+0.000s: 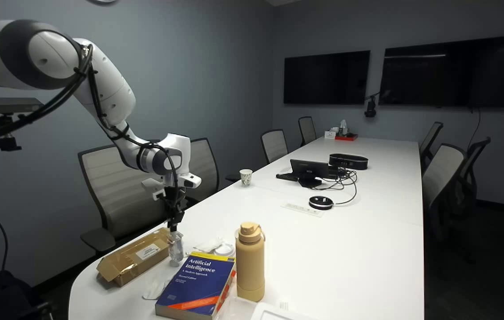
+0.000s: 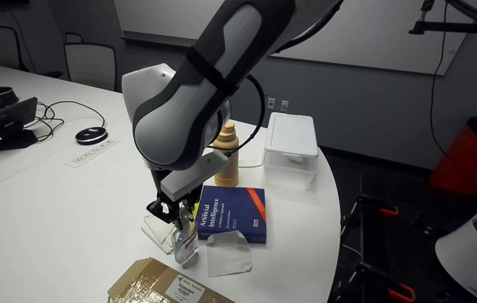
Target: Remove the hand sanitizer from the container and put it on the table
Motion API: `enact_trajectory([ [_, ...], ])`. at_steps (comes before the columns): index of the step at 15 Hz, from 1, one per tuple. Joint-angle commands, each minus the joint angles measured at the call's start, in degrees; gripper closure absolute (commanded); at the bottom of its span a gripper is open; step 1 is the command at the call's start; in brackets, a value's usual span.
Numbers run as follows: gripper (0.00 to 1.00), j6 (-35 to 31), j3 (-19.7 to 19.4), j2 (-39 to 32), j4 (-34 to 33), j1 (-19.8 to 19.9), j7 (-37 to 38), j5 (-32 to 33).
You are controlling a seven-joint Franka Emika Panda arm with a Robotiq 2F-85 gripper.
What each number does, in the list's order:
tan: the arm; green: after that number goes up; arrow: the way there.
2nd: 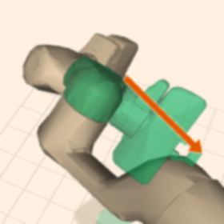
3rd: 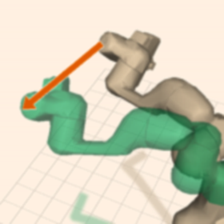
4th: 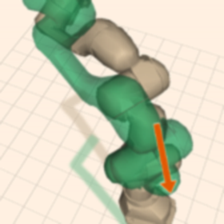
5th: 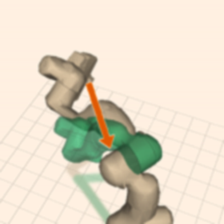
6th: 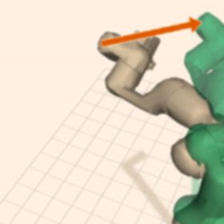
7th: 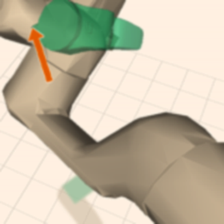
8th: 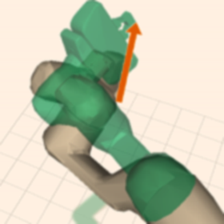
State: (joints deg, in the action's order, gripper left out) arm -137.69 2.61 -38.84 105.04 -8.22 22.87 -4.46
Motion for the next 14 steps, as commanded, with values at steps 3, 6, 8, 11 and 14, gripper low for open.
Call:
enact_trajectory([
  [3,0.93,3.83,-0.46,-2.48,-3.28,-1.04,-0.15,-1.06],
  [6,0.38,3.20,-0.69,-3.08,-3.25,-1.33,0.10,-0.90],
  [8,0.23,4.08,-0.49,-2.83,-3.47,-1.27,-0.08,-1.16],
  [11,0.01,6.33,-0.76,-0.84,-3.23,-1.51,0.37,-0.85],
  [14,0.00,9.19,-0.89,3.14,-2.26,-1.24,0.51,-0.81],
])
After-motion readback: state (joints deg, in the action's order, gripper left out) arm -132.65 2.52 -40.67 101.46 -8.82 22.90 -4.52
